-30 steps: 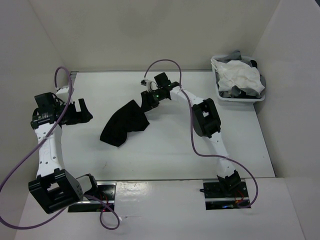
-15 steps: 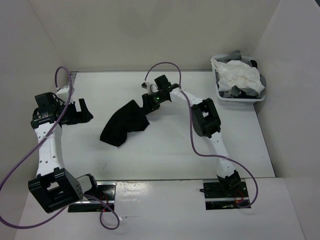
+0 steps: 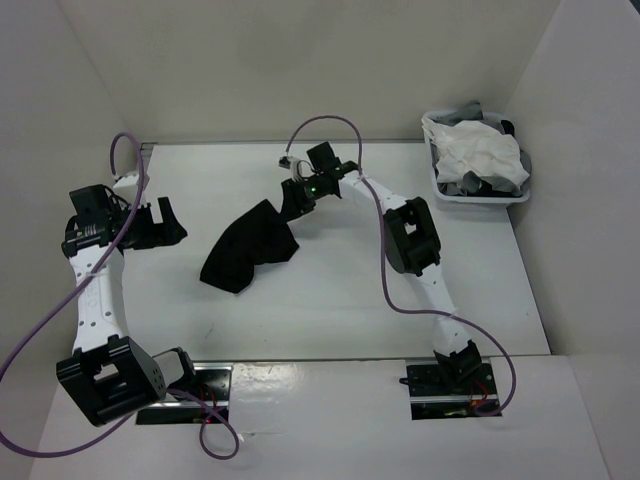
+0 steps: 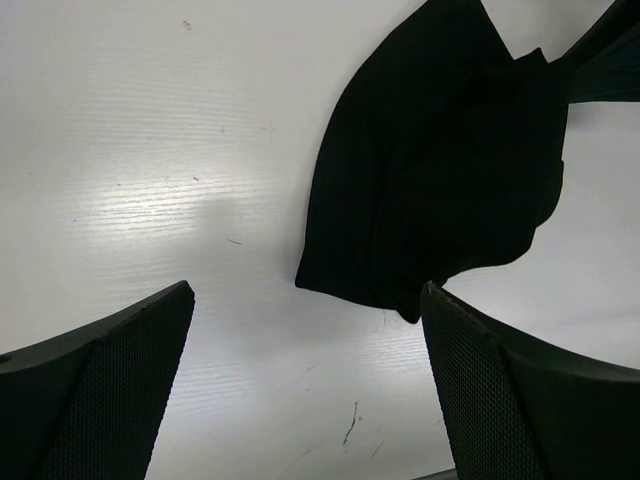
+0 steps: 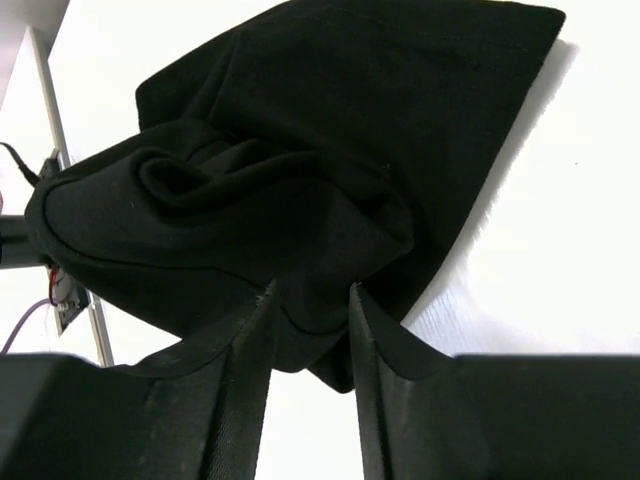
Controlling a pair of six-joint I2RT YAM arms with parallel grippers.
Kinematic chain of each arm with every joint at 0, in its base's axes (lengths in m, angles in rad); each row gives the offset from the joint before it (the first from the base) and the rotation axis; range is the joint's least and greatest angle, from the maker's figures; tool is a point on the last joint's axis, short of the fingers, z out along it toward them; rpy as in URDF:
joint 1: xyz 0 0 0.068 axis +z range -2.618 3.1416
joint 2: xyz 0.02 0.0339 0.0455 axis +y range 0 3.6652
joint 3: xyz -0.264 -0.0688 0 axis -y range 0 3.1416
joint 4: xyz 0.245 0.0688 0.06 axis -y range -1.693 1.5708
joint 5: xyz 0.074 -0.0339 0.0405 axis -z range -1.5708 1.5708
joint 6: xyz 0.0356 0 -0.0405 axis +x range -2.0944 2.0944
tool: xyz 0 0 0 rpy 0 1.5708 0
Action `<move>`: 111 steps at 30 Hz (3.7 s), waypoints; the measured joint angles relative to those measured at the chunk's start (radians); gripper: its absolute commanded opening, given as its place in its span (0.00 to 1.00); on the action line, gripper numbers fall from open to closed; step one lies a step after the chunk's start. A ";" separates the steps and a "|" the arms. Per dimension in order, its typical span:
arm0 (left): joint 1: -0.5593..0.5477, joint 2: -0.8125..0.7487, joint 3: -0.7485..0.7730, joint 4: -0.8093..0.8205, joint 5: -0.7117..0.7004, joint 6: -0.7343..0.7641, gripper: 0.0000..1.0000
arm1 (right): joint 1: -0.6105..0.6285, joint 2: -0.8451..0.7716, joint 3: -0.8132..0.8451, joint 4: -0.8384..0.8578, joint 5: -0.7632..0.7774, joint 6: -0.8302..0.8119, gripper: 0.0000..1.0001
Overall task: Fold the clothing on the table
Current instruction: Flatten the skirt out
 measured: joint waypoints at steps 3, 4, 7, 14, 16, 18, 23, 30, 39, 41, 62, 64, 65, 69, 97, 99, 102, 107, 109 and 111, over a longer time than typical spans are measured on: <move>0.000 0.000 0.000 0.000 0.000 0.000 1.00 | 0.002 0.012 0.008 -0.004 -0.006 -0.001 0.38; 0.000 0.000 0.000 0.000 0.000 0.000 1.00 | 0.003 0.014 0.008 -0.007 -0.007 -0.001 0.38; 0.000 0.000 0.000 0.000 0.004 0.000 1.00 | 0.005 0.023 0.009 -0.008 -0.010 -0.002 0.38; 0.000 0.000 0.000 0.000 0.011 0.000 1.00 | 0.018 0.048 0.031 -0.029 -0.009 -0.011 0.20; 0.000 0.000 0.000 0.000 0.011 0.000 1.00 | 0.021 0.051 0.043 -0.039 -0.008 -0.018 0.07; 0.000 0.000 0.000 0.000 0.011 0.000 1.00 | 0.022 0.053 0.059 -0.054 0.000 -0.023 0.00; 0.000 0.000 0.000 0.000 0.018 0.015 1.00 | 0.026 0.035 0.140 -0.133 0.074 -0.024 0.00; 0.000 -0.002 0.000 -0.001 0.041 0.022 1.00 | 0.123 -0.270 0.118 -0.208 0.326 -0.100 0.00; -0.079 0.057 0.000 -0.001 0.104 0.050 1.00 | 0.214 -0.564 -0.093 -0.171 0.518 -0.179 0.00; -0.137 0.125 0.000 -0.002 0.104 0.053 1.00 | 0.204 -0.554 -0.171 -0.172 0.572 -0.191 0.00; -0.442 0.523 0.163 0.006 0.256 0.214 0.96 | 0.097 -0.642 -0.629 -0.149 0.780 -0.238 0.00; -0.460 0.578 0.178 0.016 0.266 0.240 0.96 | 0.067 -0.652 -0.672 -0.150 0.783 -0.238 0.00; -0.470 0.600 0.182 0.026 0.270 0.253 0.96 | 0.057 -0.658 -0.692 -0.150 0.783 -0.238 0.00; -0.494 0.666 0.195 0.077 0.296 0.278 0.92 | 0.047 -0.675 -0.740 -0.149 0.765 -0.239 0.00; -0.525 0.922 0.317 0.197 0.338 0.252 0.23 | 0.030 -0.735 -0.779 -0.123 0.639 -0.253 0.00; -0.525 0.928 0.319 0.186 0.340 0.254 0.23 | 0.030 -0.738 -0.779 -0.119 0.637 -0.253 0.00; -0.529 0.929 0.326 0.162 0.344 0.257 0.25 | 0.028 -0.739 -0.780 -0.118 0.636 -0.253 0.00; -0.541 0.934 0.360 0.105 0.382 0.281 0.50 | 0.028 -0.740 -0.792 -0.111 0.633 -0.253 0.00; -0.548 0.942 0.378 0.083 0.401 0.289 0.57 | 0.028 -0.740 -0.796 -0.111 0.633 -0.253 0.00; -0.550 0.946 0.383 0.068 0.415 0.293 0.60 | 0.028 -0.740 -0.796 -0.110 0.633 -0.253 0.00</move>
